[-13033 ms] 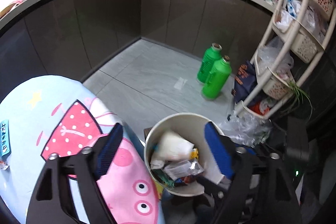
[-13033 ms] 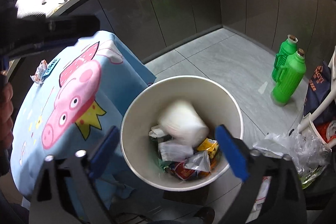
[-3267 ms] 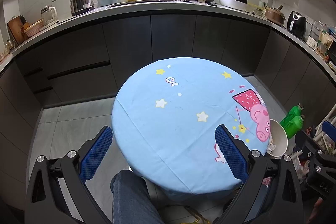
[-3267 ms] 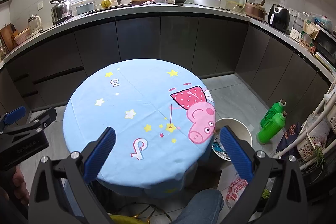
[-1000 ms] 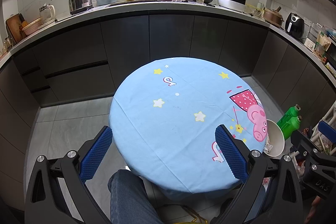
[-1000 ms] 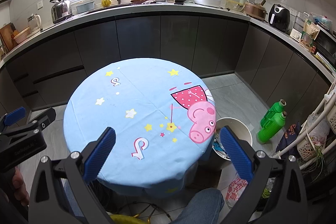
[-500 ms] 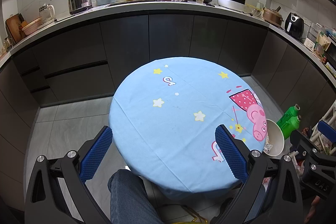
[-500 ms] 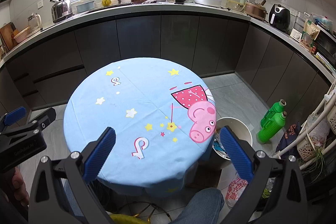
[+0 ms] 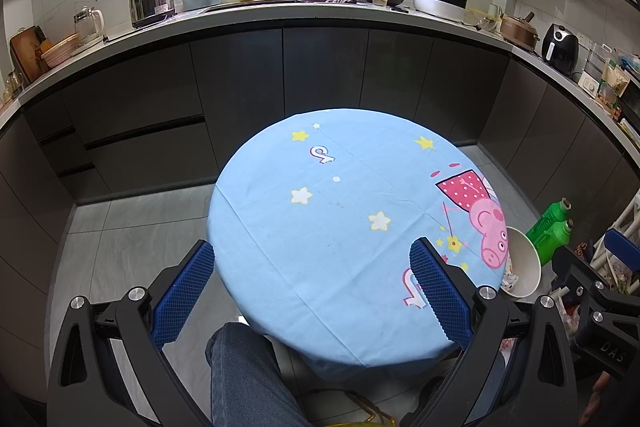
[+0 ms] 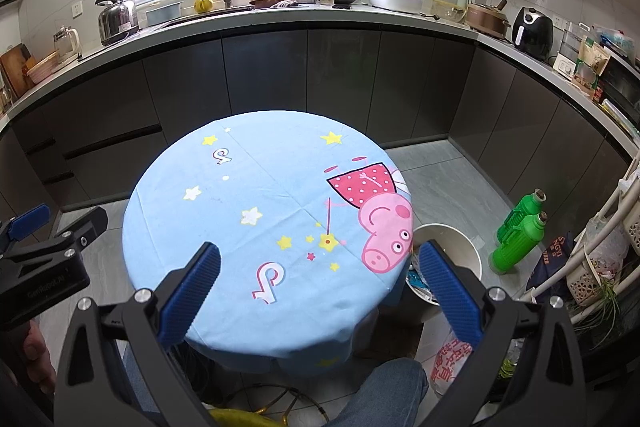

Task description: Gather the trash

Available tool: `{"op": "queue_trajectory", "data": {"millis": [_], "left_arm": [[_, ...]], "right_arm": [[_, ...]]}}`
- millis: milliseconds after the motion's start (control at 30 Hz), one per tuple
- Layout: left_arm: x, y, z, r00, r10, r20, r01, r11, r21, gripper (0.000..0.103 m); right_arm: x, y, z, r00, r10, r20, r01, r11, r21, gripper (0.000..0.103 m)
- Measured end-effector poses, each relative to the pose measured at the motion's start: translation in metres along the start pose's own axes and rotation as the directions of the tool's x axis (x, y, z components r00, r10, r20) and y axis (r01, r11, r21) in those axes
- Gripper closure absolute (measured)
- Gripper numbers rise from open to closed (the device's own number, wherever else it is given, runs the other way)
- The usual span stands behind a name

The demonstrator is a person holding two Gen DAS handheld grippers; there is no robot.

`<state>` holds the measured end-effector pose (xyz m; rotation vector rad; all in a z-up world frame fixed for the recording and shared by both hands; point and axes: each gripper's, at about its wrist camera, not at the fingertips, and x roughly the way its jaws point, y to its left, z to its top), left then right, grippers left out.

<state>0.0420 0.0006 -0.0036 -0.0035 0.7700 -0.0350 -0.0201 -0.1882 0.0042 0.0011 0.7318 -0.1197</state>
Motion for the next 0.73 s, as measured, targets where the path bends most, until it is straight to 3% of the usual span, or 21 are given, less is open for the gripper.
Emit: {"op": "queue_trajectory", "data": {"millis": [733], "left_arm": [[0.0038, -0.0019, -0.0004, 1.000, -0.008, -0.007, 0.008, 1.000, 0.013, 0.008]], "right_arm": [[0.0022, -0.0019, -0.0022, 1.000, 0.009, -0.009, -0.009, 1.000, -0.006, 0.003]]}}
